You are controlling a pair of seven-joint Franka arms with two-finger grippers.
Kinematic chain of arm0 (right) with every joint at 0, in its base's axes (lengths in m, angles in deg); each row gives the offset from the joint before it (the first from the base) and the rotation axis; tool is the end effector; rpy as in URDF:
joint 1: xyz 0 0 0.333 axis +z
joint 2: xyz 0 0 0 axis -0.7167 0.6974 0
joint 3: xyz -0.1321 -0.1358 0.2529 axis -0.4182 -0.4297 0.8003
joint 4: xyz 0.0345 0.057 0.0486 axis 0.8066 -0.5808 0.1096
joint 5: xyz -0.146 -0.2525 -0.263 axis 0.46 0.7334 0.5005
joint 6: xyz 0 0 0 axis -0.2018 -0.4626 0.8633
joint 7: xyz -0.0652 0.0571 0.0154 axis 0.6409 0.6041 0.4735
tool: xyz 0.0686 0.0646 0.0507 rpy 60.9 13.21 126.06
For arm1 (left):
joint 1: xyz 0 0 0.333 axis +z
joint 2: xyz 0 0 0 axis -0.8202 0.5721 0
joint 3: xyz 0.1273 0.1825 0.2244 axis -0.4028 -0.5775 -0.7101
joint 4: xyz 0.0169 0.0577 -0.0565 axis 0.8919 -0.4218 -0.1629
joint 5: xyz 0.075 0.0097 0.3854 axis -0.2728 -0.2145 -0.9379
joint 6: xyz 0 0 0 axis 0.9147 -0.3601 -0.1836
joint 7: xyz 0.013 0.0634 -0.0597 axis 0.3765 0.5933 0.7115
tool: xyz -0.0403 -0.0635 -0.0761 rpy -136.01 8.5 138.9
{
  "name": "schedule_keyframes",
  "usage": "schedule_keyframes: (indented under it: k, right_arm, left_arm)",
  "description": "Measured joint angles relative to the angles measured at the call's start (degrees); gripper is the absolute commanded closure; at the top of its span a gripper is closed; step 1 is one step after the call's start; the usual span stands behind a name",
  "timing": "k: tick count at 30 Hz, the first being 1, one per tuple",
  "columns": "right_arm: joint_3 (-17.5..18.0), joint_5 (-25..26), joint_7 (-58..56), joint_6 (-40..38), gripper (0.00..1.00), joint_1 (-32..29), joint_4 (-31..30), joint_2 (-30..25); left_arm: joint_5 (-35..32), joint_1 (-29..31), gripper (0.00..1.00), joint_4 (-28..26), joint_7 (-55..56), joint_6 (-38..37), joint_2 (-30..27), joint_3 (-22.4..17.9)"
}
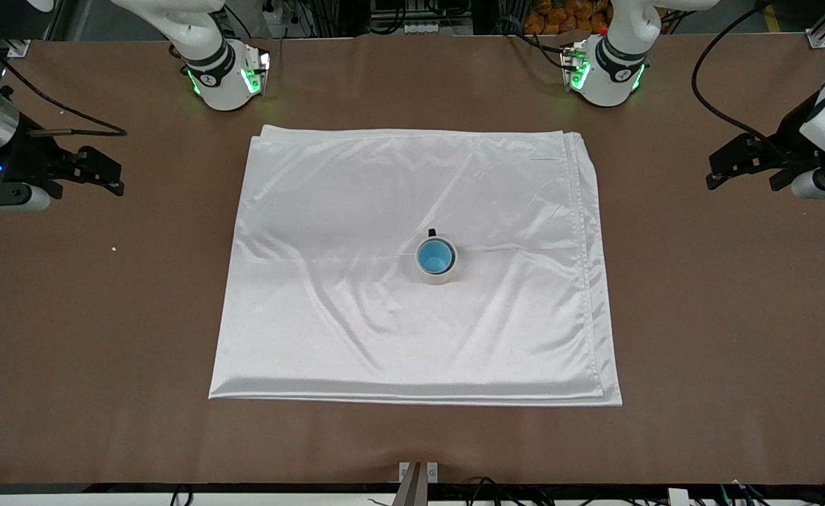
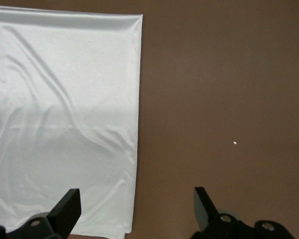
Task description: Place blue cup into white mug on cloth
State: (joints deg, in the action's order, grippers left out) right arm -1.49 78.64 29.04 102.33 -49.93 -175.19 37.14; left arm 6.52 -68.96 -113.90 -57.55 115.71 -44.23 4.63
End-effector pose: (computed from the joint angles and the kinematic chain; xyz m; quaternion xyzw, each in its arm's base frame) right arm 0.5522 0.0464 0.6098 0.9996 0.0203 -0.0187 0.0026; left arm 0.5543 -0.0548 0.6351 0.9997 0.0001 0.0064 0.0224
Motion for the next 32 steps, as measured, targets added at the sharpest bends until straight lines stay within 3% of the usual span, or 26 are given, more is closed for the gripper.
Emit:
schedule_keyframes:
  k: [32]
  right_arm:
    - [0.06, 0.02, -0.01, -0.24, 0.00, 0.18, 0.01, -2.08]
  left_arm:
    - [-0.56, 1.39, 0.00, 0.29, -3.22, 0.02, 0.16, 0.11]
